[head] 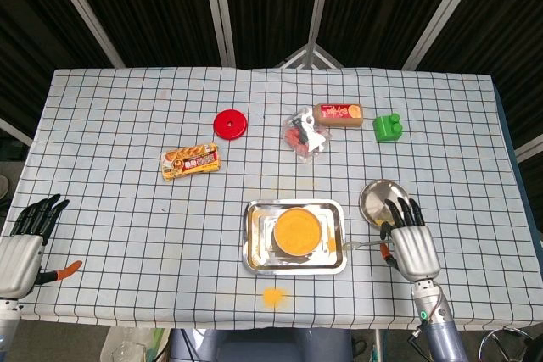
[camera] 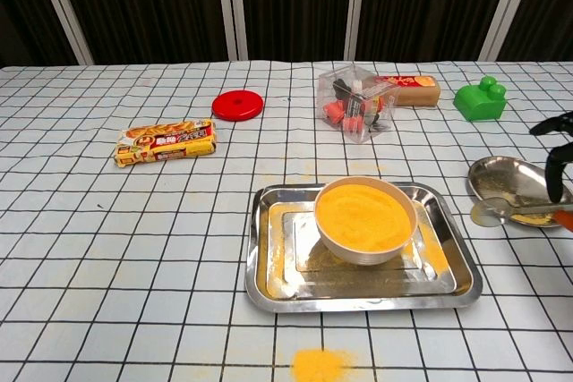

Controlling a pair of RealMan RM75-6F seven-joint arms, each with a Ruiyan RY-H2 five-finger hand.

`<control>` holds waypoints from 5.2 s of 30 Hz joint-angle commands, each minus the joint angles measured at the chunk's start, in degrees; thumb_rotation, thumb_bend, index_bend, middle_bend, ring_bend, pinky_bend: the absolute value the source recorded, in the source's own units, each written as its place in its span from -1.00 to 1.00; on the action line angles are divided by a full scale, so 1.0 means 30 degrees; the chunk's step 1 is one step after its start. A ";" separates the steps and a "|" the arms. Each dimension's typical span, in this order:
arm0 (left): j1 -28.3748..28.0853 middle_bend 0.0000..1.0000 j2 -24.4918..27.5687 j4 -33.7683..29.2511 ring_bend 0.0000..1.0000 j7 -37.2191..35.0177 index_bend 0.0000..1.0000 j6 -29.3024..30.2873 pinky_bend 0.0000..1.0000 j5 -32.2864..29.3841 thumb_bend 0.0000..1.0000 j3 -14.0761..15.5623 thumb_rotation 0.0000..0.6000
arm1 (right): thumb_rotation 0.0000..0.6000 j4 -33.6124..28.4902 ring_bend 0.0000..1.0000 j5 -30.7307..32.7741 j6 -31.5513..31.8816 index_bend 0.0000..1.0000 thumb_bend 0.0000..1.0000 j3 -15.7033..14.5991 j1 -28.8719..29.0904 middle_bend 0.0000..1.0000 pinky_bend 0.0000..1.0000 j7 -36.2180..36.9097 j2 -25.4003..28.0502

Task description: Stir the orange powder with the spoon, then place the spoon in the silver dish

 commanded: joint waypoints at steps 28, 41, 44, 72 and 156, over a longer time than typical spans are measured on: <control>-0.0125 -1.00 0.0338 -0.0261 -1.00 -0.1132 -1.00 -0.0364 -1.00 -0.0232 -1.00 -0.0012 1.00 | 1.00 0.0144 -1.00 0.5535 0.0099 0.17 -0.16 0.2457 0.3708 -0.70 -1.00 -0.9743 -0.5778; -0.0195 -1.00 0.0438 -0.0327 -1.00 -0.1423 -1.00 -0.0497 -1.00 -0.0282 -1.00 -0.0030 1.00 | 1.00 0.0263 -1.00 0.5840 0.0791 0.17 -0.16 0.1831 0.3987 -0.70 -1.00 -1.0711 -0.6445; -0.0198 -1.00 0.0449 -0.0343 -1.00 -0.1471 -1.00 -0.0508 -1.00 -0.0299 -1.00 -0.0033 1.00 | 1.00 0.0107 -1.00 0.5800 0.0981 0.11 -0.16 0.1673 0.4016 -0.70 -1.00 -1.0865 -0.6452; -0.0229 -1.00 0.0455 -0.0439 -1.00 -0.1444 -1.00 -0.0555 -1.00 -0.0387 -1.00 -0.0054 1.00 | 1.00 -0.1902 -1.00 0.6428 0.2060 -0.37 0.24 0.0439 0.4111 -0.74 -1.00 -1.2326 -0.5617; -0.0327 -1.00 0.0567 -0.0639 -1.00 -0.1573 -1.00 -0.0760 -1.00 -0.0665 -1.00 -0.0131 1.00 | 1.00 -0.1758 -1.00 0.6233 0.2199 -0.03 0.02 -0.0529 0.4130 -0.73 -1.00 -1.0633 -0.5975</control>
